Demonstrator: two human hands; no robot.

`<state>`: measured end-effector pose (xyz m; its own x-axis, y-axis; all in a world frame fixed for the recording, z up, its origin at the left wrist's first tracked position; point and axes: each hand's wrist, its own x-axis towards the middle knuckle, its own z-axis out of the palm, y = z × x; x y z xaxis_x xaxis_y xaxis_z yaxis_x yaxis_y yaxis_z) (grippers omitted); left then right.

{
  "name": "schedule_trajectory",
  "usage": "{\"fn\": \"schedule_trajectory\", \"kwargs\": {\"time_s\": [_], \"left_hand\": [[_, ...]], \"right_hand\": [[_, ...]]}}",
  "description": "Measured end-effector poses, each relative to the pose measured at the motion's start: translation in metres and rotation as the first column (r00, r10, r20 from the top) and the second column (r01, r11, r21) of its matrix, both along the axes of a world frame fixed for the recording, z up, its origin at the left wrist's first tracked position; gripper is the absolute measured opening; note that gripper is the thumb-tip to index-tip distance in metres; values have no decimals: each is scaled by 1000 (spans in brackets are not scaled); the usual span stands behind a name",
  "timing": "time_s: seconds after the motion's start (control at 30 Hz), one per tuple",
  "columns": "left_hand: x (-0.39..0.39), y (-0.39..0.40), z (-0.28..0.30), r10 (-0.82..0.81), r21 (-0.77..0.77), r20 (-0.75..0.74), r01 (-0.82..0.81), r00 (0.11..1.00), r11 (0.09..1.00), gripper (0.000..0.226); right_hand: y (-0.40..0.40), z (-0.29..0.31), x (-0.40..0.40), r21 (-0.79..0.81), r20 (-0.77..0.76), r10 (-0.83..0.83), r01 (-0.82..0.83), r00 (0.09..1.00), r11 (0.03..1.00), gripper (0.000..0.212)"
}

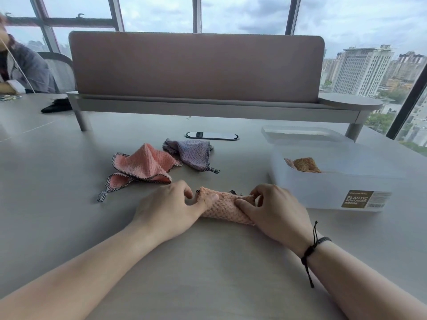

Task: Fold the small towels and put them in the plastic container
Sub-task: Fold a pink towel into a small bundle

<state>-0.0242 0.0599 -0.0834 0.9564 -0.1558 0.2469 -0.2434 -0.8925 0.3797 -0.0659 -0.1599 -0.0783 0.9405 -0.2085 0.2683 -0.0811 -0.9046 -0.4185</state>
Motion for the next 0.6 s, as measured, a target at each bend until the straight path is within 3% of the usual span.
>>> {"fn": "schedule_trajectory", "kwargs": {"time_s": [0.13,0.27,0.43,0.6], "left_hand": [[-8,-5,6,41,119,10,-42,999,992,71],[-7,-5,6,35,70,14,-36,999,997,76],[-8,-8,1,-162,-190,70,173,984,967,63],[-5,-12,-4,-244,-409,-5,220,970,885,70]], "right_hand": [[0,5,-4,-23,-53,51,-52,997,998,47],[5,7,-12,-61,-43,150,-152,988,987,59],[18,10,-24,-83,-64,319,-323,946,943,71],[4,8,-16,62,-61,466,-463,882,884,59]]}}
